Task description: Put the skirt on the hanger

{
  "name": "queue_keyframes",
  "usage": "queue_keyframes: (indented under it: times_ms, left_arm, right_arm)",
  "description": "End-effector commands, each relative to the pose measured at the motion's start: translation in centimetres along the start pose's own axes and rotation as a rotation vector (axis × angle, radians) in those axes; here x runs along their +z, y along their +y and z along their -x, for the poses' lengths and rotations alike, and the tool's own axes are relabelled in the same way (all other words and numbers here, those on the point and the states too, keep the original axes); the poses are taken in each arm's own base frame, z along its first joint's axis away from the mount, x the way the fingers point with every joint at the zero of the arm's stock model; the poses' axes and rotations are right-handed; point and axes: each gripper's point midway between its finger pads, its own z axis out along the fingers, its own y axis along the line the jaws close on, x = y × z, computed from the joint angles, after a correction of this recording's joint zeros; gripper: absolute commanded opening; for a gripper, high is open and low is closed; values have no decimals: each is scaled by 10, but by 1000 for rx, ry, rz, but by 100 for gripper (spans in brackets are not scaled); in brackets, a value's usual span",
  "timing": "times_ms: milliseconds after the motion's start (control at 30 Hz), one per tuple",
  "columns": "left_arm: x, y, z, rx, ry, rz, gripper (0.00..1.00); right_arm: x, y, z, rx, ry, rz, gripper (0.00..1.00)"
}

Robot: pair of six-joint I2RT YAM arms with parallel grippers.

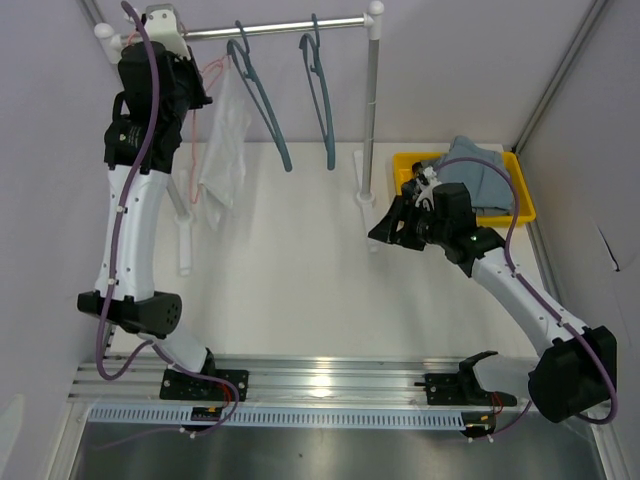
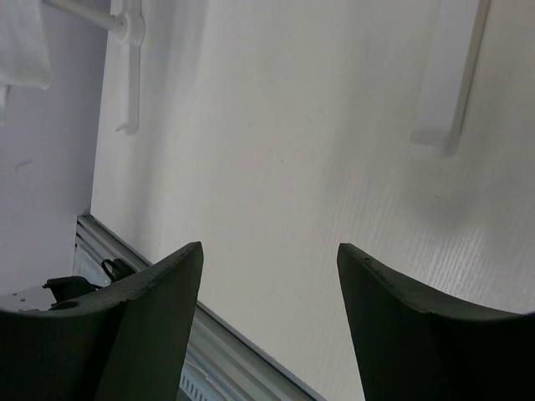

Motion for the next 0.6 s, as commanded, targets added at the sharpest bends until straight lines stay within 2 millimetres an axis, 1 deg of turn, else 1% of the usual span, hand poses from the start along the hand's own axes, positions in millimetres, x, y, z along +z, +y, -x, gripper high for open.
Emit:
queue_keyframes:
  times_ms: [0, 100, 133, 333, 400, 567]
  left_arm:
    - [-6, 0, 47, -8, -142, -37, 0]
    - [0, 1, 43, -15, -132, -49, 0]
    - [0, 1, 45, -18, -136, -50, 0]
    - [13, 4, 30, -15, -87, -76, 0]
    - [15, 7, 28, -15, -80, -78, 0]
    - [25, 6, 16, -18, -44, -101, 0]
  right_arm:
    - [-4, 17, 24, -49, -65, 63, 72]
    - [-2, 16, 23, -47, -62, 67, 72]
    - [-1, 15, 22, -47, -59, 67, 72]
    - [3, 12, 18, -41, -51, 75, 72]
    - [3, 12, 17, -40, -48, 80, 72]
    - [6, 9, 17, -40, -47, 77, 72]
